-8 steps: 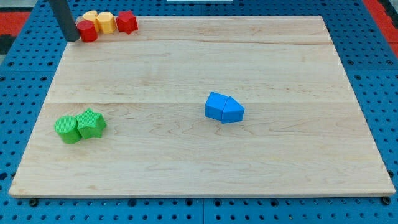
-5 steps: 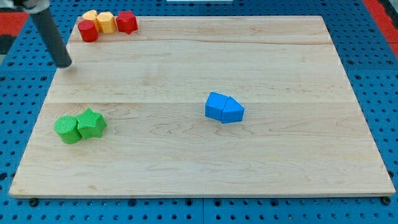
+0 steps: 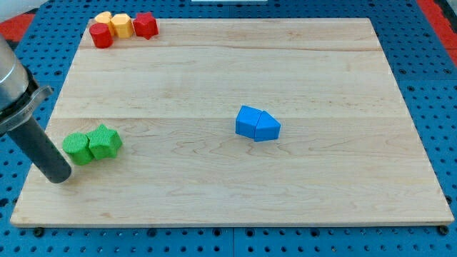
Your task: Push the green circle closer to yellows hexagon
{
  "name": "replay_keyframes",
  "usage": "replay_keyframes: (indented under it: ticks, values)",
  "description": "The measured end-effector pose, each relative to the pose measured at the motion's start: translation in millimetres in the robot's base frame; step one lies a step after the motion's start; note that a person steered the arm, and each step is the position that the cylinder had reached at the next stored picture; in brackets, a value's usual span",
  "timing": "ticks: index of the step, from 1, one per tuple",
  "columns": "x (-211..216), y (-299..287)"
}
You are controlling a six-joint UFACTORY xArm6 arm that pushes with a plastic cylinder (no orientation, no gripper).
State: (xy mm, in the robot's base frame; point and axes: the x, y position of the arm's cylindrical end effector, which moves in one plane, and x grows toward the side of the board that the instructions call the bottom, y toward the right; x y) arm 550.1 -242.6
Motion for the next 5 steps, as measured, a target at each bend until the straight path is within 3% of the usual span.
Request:
replay_keyframes:
  ticks: [3,4,5]
  values:
    - [-55.1,-6.3]
    - [-52.8,-6.3]
    - [-17.5,-1.5]
